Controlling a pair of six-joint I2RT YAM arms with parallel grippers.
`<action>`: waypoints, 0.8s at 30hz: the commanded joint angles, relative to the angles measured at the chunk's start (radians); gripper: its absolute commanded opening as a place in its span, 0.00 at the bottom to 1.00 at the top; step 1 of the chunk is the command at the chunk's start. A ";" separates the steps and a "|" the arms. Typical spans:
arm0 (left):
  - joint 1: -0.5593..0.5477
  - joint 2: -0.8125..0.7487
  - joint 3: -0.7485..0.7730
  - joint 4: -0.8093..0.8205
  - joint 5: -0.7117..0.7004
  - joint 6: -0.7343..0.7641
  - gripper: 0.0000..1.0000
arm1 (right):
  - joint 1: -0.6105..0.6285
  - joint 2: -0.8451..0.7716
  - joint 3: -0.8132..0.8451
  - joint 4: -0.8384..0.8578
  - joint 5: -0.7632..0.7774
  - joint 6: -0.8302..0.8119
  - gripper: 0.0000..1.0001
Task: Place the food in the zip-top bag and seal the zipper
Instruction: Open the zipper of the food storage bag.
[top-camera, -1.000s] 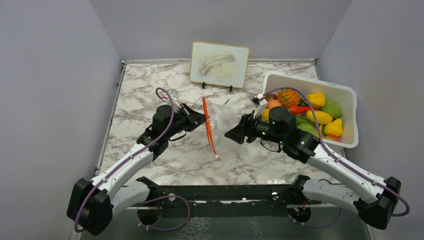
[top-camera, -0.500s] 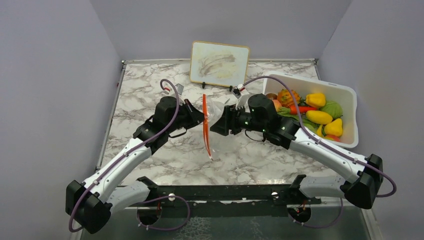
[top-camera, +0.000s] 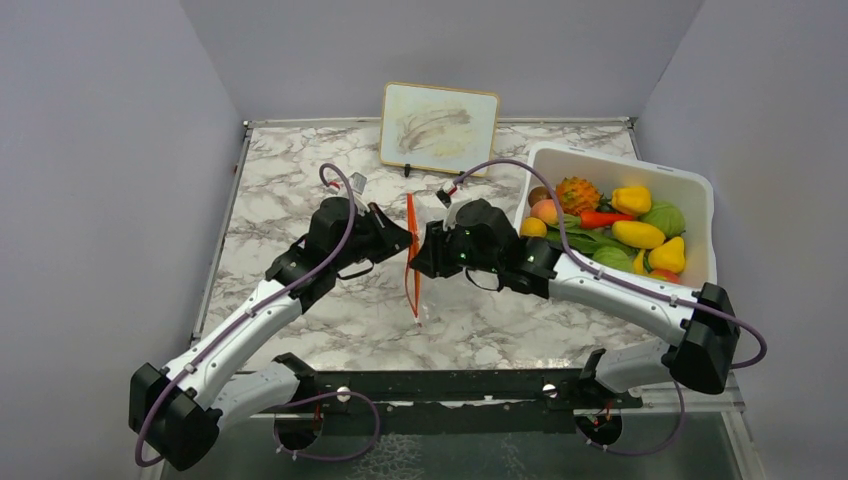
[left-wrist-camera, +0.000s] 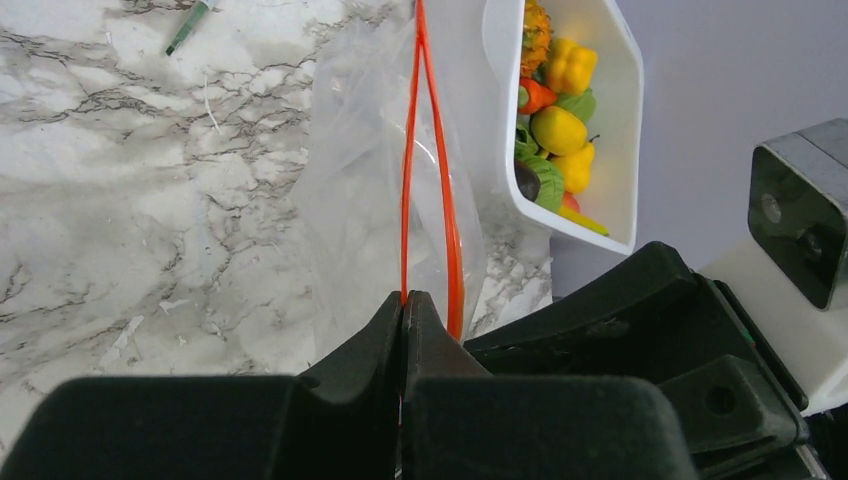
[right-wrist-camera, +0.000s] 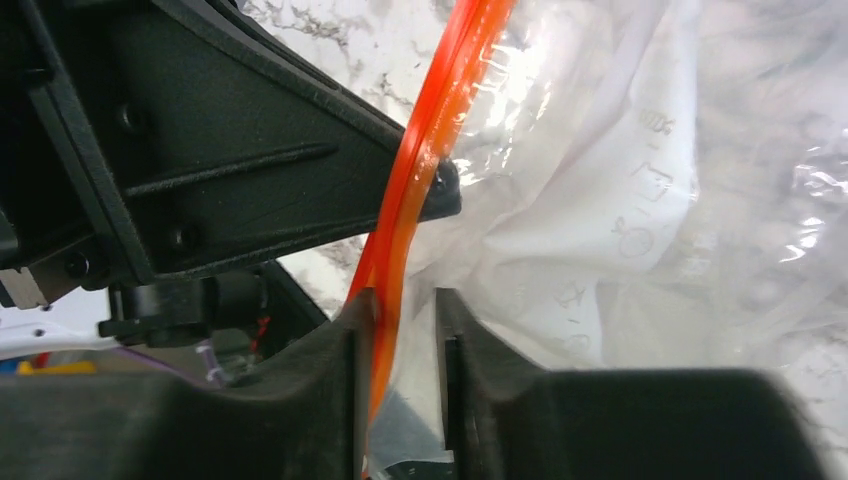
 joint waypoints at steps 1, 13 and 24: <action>-0.008 -0.026 -0.019 0.019 0.017 -0.004 0.00 | 0.010 -0.027 -0.010 0.052 0.103 -0.035 0.20; -0.006 -0.033 0.039 -0.115 -0.054 0.157 0.00 | 0.009 -0.159 -0.132 0.125 0.086 -0.073 0.01; -0.007 -0.034 0.168 -0.347 -0.176 0.372 0.05 | 0.008 -0.304 -0.165 0.070 0.230 -0.049 0.01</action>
